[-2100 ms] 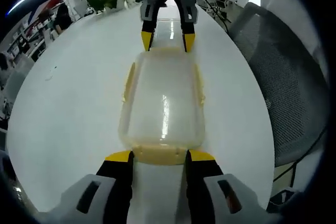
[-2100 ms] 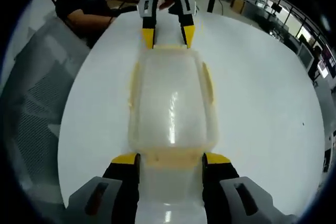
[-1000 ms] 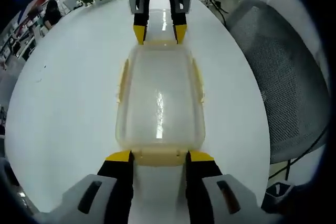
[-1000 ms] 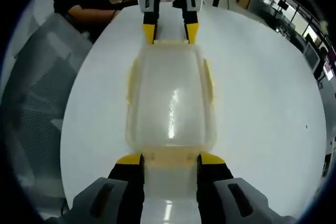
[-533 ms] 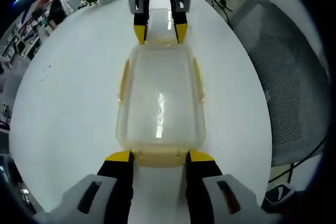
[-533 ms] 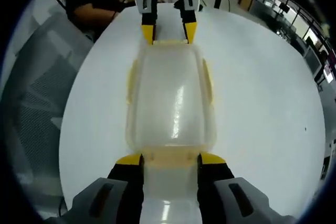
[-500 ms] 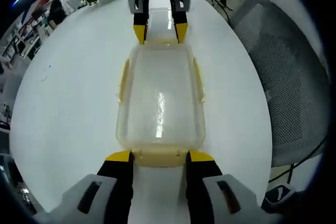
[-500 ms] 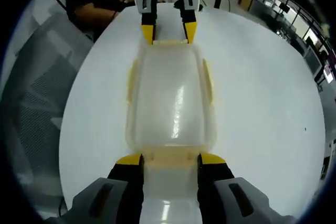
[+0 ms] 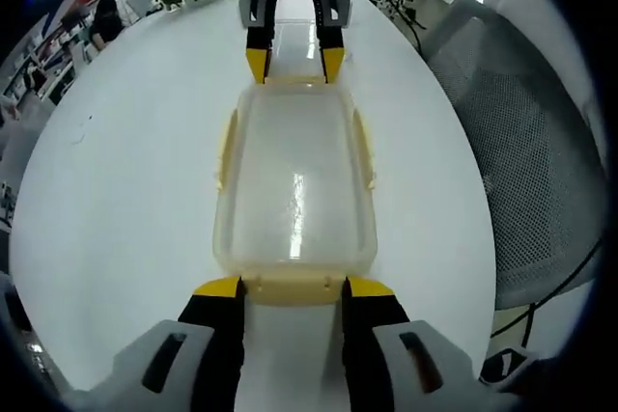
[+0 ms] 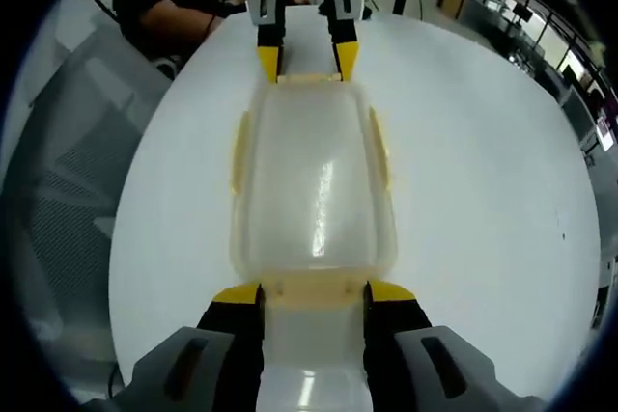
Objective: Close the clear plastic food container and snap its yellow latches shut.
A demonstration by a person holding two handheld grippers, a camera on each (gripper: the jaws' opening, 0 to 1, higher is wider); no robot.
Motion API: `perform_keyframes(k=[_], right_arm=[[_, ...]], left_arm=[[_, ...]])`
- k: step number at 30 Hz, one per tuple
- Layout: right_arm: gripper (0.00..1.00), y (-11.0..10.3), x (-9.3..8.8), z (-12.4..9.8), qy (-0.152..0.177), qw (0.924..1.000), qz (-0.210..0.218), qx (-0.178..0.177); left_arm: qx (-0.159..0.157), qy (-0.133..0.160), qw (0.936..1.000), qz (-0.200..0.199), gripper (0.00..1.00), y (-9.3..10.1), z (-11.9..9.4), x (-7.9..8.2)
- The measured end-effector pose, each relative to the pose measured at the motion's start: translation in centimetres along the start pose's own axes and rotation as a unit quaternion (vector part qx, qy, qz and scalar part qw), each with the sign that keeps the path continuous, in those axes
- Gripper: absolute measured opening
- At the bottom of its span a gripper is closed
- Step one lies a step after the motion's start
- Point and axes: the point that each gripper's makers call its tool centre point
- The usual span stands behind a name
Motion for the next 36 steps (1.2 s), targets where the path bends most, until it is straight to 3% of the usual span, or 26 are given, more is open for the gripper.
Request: perform_keyframes(k=[13, 18, 30, 36], right_arm=[[0.38, 0.3, 0.1, -0.3, 0.004, 0.9999, -0.01, -0.009], [0.38, 0.6, 0.6, -1.9, 0.015, 0.9997, -0.013, -0.017], [0.38, 1.1, 0.3, -5.0, 0.026, 0.9987, -0.025, -0.036], [0.38, 0.6, -0.6, -6.6, 0.024, 0.9983, -0.033, -0.043]], left_arm=[[0.017, -0.017, 0.9997, -0.003, 0.37, -0.1, -0.1, 0.3], [0.031, -0.018, 0.9993, -0.004, 0.37, -0.5, -1.0, 0.3], [0.052, 0.003, 0.9986, -0.001, 0.38, -0.8, -3.5, 2.6], [0.05, 0.011, 0.9987, 0.0, 0.38, -0.2, -4.4, 4.6]])
Point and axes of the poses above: the point that each gripper's makers call its tool centre point, and the gripper's own axes: z roughly forward along the fingers, y roughly to its right, x roughly out of its top, and after that the axes turned 5 degrees about -y, right-handed
